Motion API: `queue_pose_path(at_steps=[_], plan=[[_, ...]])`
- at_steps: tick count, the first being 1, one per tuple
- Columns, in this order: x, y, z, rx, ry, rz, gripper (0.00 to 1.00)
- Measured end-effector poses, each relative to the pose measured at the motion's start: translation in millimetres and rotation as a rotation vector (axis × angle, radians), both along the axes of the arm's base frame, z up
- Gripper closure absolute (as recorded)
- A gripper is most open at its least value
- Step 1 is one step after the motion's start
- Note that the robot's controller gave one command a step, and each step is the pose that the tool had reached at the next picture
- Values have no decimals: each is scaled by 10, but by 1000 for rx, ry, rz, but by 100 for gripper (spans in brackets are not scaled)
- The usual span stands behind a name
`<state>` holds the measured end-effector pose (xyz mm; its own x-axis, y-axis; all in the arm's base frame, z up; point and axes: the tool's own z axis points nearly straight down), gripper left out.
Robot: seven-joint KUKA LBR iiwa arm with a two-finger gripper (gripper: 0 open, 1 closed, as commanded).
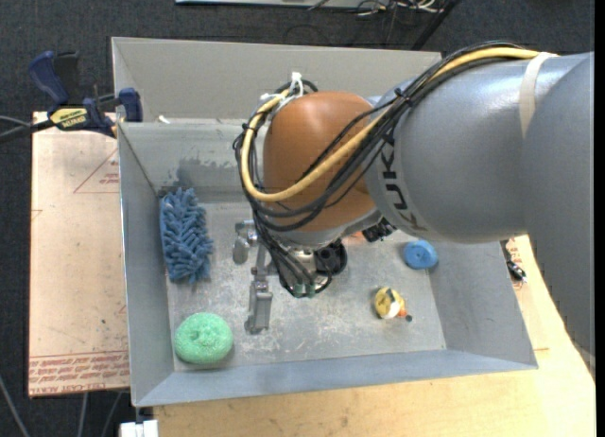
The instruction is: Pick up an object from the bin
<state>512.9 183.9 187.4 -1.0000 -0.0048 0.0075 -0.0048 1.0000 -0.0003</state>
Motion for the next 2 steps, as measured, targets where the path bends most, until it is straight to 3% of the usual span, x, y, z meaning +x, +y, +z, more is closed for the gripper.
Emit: queue_pose_path(at_steps=[1, 2], plan=[[18, -10, 44, 1, -7, -4, 0], [22, 130, -226, 3, -12, 86, 0]])
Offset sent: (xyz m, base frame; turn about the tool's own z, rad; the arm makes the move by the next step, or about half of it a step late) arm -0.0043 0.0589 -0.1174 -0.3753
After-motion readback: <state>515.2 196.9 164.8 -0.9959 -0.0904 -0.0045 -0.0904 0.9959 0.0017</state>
